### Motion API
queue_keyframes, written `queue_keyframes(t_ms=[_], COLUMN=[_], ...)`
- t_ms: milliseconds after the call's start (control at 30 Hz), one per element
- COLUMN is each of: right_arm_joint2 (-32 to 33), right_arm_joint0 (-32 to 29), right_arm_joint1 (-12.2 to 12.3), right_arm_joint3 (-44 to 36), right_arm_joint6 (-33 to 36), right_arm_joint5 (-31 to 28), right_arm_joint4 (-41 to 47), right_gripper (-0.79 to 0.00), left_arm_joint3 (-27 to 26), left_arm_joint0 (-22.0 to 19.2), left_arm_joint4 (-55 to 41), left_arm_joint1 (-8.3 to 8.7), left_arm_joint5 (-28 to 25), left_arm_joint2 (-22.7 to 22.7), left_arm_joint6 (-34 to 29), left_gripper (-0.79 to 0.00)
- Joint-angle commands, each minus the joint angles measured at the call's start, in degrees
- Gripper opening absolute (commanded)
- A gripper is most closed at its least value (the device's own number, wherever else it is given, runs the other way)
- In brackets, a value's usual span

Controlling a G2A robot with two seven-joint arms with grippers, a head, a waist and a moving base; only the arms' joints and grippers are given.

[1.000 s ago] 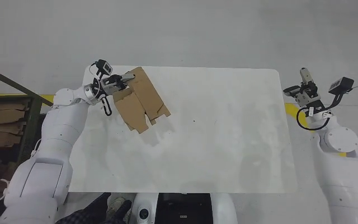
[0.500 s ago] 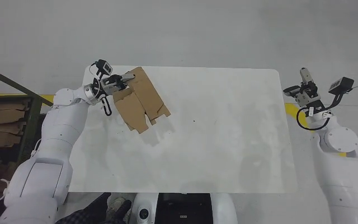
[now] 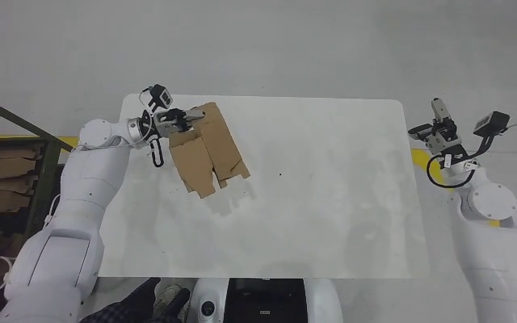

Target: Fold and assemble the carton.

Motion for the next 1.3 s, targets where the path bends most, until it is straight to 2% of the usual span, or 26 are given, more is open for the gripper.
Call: queue_keyframes(t_ms=[0, 200, 400, 633, 867, 1100, 1267], right_arm_joint2=[-0.42, -2.28, -4.17, -6.43, -9.92, -14.26, -16.24], right_arm_joint0=[0.26, 0.97, 0.94, 0.64, 0.81, 1.57, 2.06], right_arm_joint1=[-0.05, -0.32, -0.70, -0.96, -1.41, -2.14, -2.50], right_arm_joint3=[0.20, 1.25, 1.64, 1.17, 0.07, -1.37, -1.50], right_arm_joint6=[1.32, 4.81, 9.06, 15.66, 21.68, 25.49, 28.02], right_arm_joint5=[0.09, 0.02, -3.21, -7.20, -7.91, -7.46, -6.73], right_arm_joint4=[0.04, 0.40, 1.95, 3.04, 5.19, 7.44, 9.38], right_gripper=[0.000, 0.000, 0.000, 0.000, 0.000, 0.000, 0.000], left_arm_joint3=[-0.31, -1.02, -2.17, -0.81, -1.10, -3.97, -5.72], left_arm_joint0=[-1.08, -4.72, -8.26, -10.88, -12.12, -13.41, -14.21], left_arm_joint4=[1.44, 1.03, 2.28, 0.47, -2.72, -5.12, -6.83], left_arm_joint1=[-0.25, -1.90, -3.92, -5.73, -6.35, -6.48, -6.28], left_arm_joint5=[0.46, 0.34, 1.77, 1.78, 1.77, 1.77, 1.76], left_arm_joint2=[1.13, 4.83, 10.43, 17.83, 24.97, 32.44, 35.61], left_arm_joint6=[-1.51, -6.15, -7.59, -7.59, -7.59, -7.59, -7.59], left_gripper=[-0.785, -0.785, -0.785, -0.785, -0.785, -0.785, -0.785])
